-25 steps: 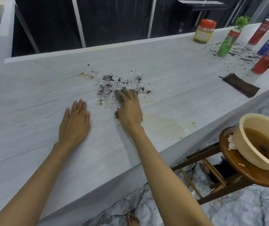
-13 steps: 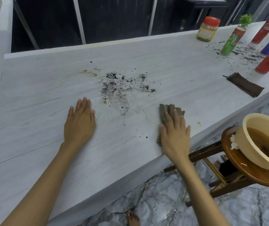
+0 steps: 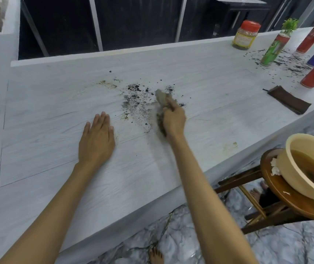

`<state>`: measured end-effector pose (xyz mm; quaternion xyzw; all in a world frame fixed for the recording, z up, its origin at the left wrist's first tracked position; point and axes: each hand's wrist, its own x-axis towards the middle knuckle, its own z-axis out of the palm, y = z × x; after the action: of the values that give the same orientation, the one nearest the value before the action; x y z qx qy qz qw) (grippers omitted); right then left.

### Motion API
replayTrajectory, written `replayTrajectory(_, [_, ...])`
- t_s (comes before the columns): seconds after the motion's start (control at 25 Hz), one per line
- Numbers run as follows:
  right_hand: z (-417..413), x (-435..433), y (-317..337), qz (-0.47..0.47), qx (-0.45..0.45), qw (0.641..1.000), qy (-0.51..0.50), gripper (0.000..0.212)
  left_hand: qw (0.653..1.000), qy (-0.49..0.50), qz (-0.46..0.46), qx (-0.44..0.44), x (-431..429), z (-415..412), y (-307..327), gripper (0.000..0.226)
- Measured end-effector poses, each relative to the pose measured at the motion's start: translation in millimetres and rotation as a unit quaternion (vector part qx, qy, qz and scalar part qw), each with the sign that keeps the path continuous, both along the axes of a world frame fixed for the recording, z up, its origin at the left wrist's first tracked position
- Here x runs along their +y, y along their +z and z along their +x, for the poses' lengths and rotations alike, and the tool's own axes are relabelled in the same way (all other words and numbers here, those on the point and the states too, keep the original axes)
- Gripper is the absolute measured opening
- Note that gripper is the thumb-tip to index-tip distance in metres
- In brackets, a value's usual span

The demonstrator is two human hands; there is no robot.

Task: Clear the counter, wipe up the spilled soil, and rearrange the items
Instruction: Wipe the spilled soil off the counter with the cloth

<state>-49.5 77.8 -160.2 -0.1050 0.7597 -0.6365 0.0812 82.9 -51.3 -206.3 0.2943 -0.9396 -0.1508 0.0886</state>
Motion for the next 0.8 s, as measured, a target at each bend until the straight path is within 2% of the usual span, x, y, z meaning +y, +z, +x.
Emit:
replayTrajectory(0.04, [-6, 13, 8, -0.004, 0.015, 1.000, 0.002, 0.045, 1.000, 0.001, 0.002, 0.004, 0, 0, 0, 0.051])
replayTrajectory(0.12, [8, 41, 9, 0.102, 0.167, 0.980, 0.044, 0.048, 1.000, 0.002, 0.009, 0.011, -2, 0, 0, 0.051])
replayTrajectory(0.2, [51, 63, -11, 0.195, 0.329, 0.910, 0.158, 0.054, 0.999, -0.007, 0.030, 0.010, -5, -1, 2, 0.049])
replayTrajectory(0.24, [74, 70, -26, 0.242, 0.375, 0.867, 0.224, 0.055, 0.999, -0.016, 0.046, 0.004, -7, 0, 4, 0.049])
replayTrajectory(0.32, [91, 78, -47, 0.289, 0.424, 0.799, 0.313, 0.054, 0.996, -0.026, 0.081, -0.001, -16, 6, 9, 0.048])
replayTrajectory(0.36, [84, 77, -49, 0.290, 0.428, 0.784, 0.344, 0.053, 0.996, -0.022, 0.089, 0.001, -22, 11, 12, 0.048])
replayTrajectory(0.48, [34, 56, -38, 0.297, 0.398, 0.783, 0.375, 0.052, 0.996, -0.005, 0.086, 0.002, -36, 27, 14, 0.048])
replayTrajectory(0.6, [-27, 17, -28, 0.316, 0.321, 0.828, 0.335, 0.054, 0.997, -0.012, 0.072, 0.006, -40, 37, 8, 0.047])
replayTrajectory(0.68, [-33, -1, -15, 0.244, 0.296, 0.869, 0.313, 0.055, 0.998, -0.008, 0.061, 0.022, -41, 40, 4, 0.047])
replayTrajectory(0.72, [-22, -6, -7, 0.213, 0.296, 0.874, 0.319, 0.055, 0.998, 0.002, 0.060, 0.037, -41, 40, 3, 0.047])
replayTrajectory(0.8, [20, -14, -10, 0.216, 0.322, 0.845, 0.368, 0.057, 0.996, 0.022, 0.061, 0.059, -42, 39, 3, 0.047])
